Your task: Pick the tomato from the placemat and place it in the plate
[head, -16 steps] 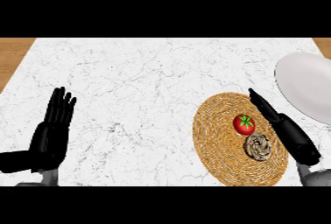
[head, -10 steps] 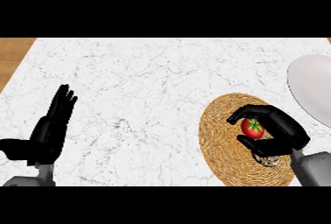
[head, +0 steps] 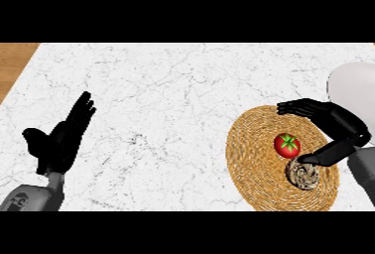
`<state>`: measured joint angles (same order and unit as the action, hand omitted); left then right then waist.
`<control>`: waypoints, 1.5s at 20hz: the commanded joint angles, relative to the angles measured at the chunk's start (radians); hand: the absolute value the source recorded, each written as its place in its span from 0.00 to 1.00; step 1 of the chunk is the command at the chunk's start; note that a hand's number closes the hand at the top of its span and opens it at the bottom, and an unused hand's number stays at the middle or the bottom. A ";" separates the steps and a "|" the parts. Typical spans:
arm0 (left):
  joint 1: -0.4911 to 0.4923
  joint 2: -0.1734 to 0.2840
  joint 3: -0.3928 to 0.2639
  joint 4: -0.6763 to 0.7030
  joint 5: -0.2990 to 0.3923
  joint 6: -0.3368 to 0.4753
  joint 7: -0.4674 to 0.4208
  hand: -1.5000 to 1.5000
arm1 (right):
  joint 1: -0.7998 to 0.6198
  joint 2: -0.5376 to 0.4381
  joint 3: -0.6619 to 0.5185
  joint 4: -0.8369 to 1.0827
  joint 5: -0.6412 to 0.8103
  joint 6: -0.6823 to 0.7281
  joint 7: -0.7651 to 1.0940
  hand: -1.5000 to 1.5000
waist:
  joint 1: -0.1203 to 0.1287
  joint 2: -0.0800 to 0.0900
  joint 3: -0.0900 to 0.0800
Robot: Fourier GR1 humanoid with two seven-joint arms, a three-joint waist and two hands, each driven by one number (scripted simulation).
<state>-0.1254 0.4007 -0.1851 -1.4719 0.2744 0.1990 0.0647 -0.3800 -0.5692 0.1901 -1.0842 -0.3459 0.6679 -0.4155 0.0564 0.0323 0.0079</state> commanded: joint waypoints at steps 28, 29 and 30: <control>-0.118 -0.052 0.021 0.134 -0.050 -0.009 0.058 0.50 | -0.393 -0.098 0.486 0.376 0.655 -0.047 -0.468 0.00 | -0.018 -0.018 -0.006; -0.063 -0.034 0.031 0.090 -0.031 -0.030 0.052 0.50 | -0.403 -0.094 0.500 0.383 0.664 -0.040 -0.451 0.00 | -0.012 -0.022 -0.007; -0.043 -0.037 0.036 0.112 -0.033 -0.040 0.025 0.50 | -0.382 -0.090 0.511 0.390 0.686 -0.085 -0.489 0.00 | -0.021 -0.023 -0.007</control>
<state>-0.2018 0.3689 -0.1565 -1.3665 0.2407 0.1729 0.1138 -0.7372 -0.6860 0.6571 -0.7635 0.2754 0.4986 -0.7486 0.0389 0.0119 0.0016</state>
